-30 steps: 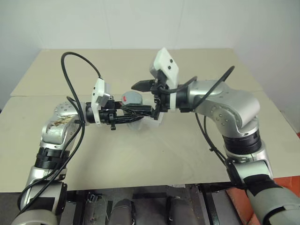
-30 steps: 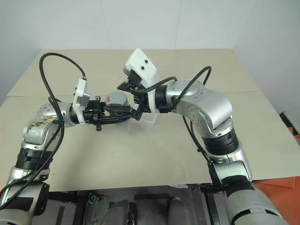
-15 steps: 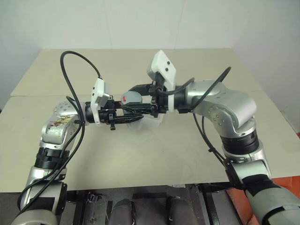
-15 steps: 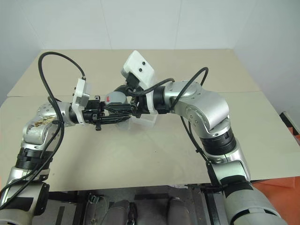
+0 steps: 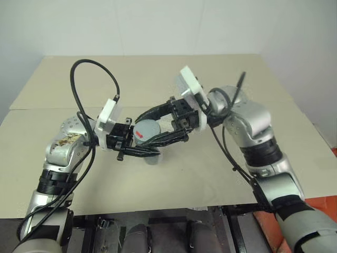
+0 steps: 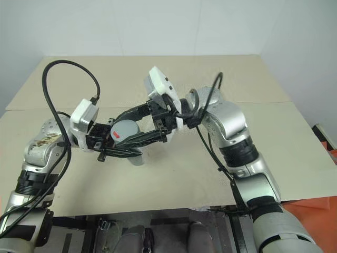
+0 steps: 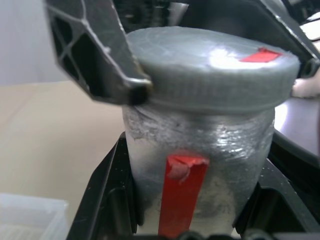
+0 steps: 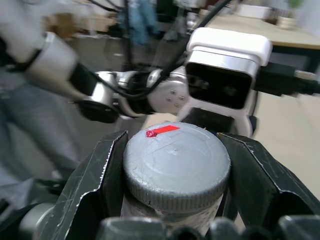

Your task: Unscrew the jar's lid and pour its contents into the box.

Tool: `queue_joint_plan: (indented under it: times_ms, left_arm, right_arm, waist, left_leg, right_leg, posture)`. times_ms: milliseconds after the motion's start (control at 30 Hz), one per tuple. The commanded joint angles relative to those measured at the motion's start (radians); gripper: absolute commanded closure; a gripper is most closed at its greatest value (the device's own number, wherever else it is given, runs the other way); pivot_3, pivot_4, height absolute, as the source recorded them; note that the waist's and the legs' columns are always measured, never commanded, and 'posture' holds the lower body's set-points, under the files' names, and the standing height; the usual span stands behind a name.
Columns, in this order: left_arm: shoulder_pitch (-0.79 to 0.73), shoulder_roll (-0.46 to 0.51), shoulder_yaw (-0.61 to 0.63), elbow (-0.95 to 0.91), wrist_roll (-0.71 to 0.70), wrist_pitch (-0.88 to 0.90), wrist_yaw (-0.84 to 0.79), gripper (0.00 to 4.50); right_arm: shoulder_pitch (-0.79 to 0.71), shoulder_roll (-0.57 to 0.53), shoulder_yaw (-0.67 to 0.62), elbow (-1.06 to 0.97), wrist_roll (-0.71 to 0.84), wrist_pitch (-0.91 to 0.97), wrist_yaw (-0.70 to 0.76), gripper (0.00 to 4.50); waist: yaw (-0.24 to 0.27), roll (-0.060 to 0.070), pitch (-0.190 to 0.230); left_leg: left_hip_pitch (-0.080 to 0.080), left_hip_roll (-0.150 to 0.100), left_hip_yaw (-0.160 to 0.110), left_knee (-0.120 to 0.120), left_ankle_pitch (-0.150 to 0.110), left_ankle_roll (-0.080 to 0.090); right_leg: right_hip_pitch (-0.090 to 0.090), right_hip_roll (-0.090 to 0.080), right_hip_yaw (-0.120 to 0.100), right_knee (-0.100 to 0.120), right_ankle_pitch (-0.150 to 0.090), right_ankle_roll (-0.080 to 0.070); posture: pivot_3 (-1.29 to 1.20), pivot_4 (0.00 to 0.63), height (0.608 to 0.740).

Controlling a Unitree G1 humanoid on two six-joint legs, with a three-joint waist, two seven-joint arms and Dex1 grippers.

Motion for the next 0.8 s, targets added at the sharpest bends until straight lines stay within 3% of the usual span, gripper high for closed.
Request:
queue_joint_plan:
  times_ms: [33,133,300,333,633,800]
  left_arm:
    - [0.002,0.017,0.02,-0.032,-0.034,0.001,-0.027,2.58]
    - [0.003,0.017,0.023,-0.036,-0.031,0.001,-0.016,2.58]
    - [0.027,0.04,0.048,-0.041,-0.034,0.015,0.004,2.58]
    - [0.031,0.044,0.055,-0.04,-0.033,0.017,0.013,2.58]
    - [0.034,0.042,0.158,0.017,-0.025,0.059,0.191,2.58]
    - [0.024,0.03,0.143,0.03,0.01,0.048,0.248,2.58]
  right_arm:
    - [-0.053,0.032,0.025,0.11,-0.046,-0.124,0.133,1.72]
    - [-0.074,0.06,0.029,0.179,-0.094,-0.185,0.143,1.72]
    - [-0.069,0.068,-0.016,0.178,-0.125,-0.198,0.065,0.14]
    - [-0.057,0.059,-0.028,0.156,-0.131,-0.194,0.043,0.06]
    - [0.112,-0.051,-0.155,-0.244,-0.042,0.035,-0.215,0.06]
    - [0.18,-0.013,-0.141,-0.408,-0.052,0.168,-0.428,0.06]
  waist:
    - [0.0,0.0,0.0]
    - [0.002,0.0,0.0]
    - [0.007,0.0,0.0]
    - [0.006,0.0,0.0]
    - [0.008,0.0,0.0]
    - [0.002,0.0,0.0]
  left_leg:
    - [0.0,0.0,0.0,0.0,0.0,0.0]
    - [0.0,0.0,0.0,0.0,0.0,0.0]
    - [-0.001,0.0,0.0,0.0,0.001,-0.001]
    - [-0.001,0.0,0.0,0.0,0.001,-0.001]
    - [-0.001,0.001,-0.001,0.0,0.001,-0.002]
    - [0.0,0.001,0.0,0.0,0.001,-0.002]
  right_leg:
    - [0.0,0.0,0.0,0.0,0.0,0.0]
    - [0.0,0.0,0.0,0.0,0.0,0.0]
    - [0.0,0.0,0.0,0.0,0.0,0.0]
    - [0.0,0.0,0.0,0.0,0.0,0.0]
    - [-0.001,0.0,-0.001,0.0,0.0,0.0]
    - [-0.001,0.0,0.0,0.002,0.0,0.0]
  posture:
    - [0.0,0.15,0.74]
    - [0.0,0.15,0.74]
    - [0.0,0.15,0.74]
    - [0.0,0.15,0.74]
    - [0.0,0.15,0.74]
    - [0.0,0.15,0.74]
